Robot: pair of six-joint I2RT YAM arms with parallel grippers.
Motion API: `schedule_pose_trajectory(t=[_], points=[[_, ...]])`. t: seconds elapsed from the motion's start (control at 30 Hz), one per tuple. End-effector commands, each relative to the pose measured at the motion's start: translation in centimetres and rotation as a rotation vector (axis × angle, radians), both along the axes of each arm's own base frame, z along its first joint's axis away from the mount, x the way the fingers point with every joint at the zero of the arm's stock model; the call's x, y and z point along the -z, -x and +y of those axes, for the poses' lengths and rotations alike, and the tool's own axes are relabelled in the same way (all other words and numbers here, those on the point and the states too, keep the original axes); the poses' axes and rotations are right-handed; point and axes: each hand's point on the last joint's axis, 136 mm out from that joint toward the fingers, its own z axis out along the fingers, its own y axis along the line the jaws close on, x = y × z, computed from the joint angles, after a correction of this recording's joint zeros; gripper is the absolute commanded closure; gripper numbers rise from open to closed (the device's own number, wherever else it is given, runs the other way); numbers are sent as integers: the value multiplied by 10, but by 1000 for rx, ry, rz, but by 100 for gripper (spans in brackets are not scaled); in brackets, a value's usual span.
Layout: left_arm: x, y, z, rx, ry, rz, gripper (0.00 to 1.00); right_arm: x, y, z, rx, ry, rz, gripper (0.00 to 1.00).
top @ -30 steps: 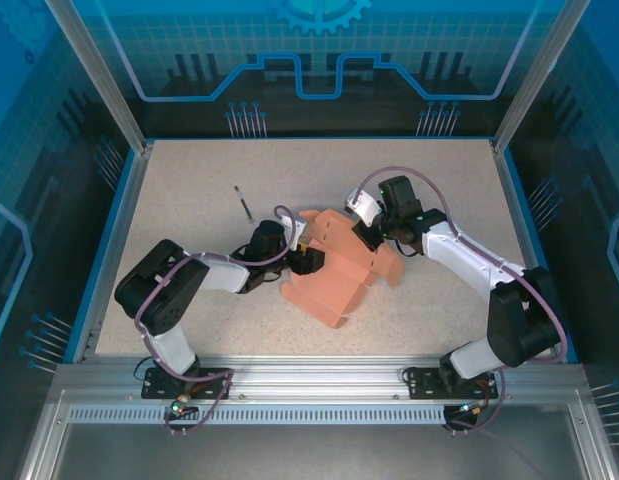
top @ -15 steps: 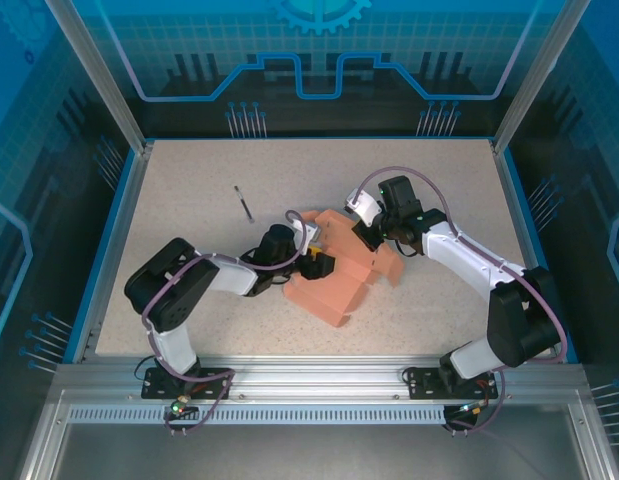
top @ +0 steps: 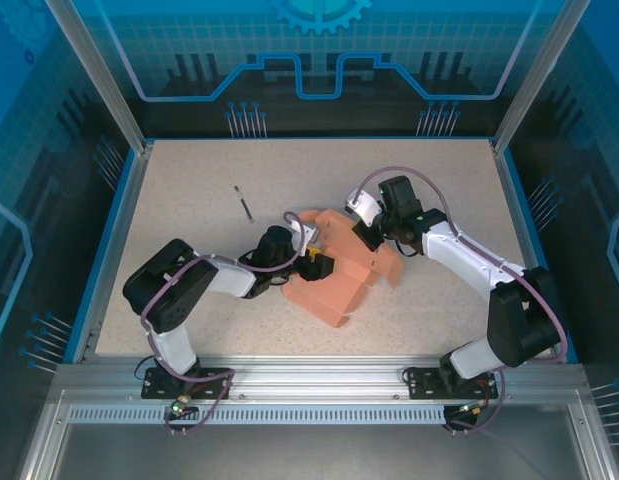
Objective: Fold the paper box
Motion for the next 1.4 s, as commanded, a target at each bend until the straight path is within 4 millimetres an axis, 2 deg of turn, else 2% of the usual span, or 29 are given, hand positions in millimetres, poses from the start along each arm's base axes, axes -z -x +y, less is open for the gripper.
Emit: schedule_pose_trajectory(t=[0.0, 0.13, 0.37, 0.53, 0.73, 0.77, 0.8, 1.13, 1.37], points=[[-20, -2, 10, -12, 28, -45, 32, -15, -5, -6, 29, -12, -28, 100], [-25, -2, 29, -53, 0, -61, 30, -18, -6, -7, 30, 17, -56, 100], [-44, -8, 63, -175, -8, -81, 30, -11, -8, -3, 12, 213, -177, 100], [-62, -12, 82, -275, 14, -97, 30, -15, -8, 3, -32, 336, -321, 100], [-72, -21, 105, -384, 40, -92, 30, -15, -4, 9, -78, 404, -456, 100], [-72, -23, 107, -393, 44, -87, 30, -20, -6, 12, -85, 404, -487, 100], [-72, -24, 109, -402, 47, -83, 30, -10, -1, 12, -106, 423, -497, 100], [-70, -34, 123, -465, 62, -57, 30, -1, -6, 21, -170, 537, -660, 100], [-78, -45, 130, -489, 84, -49, 30, -11, -19, 23, -137, 548, -771, 100]])
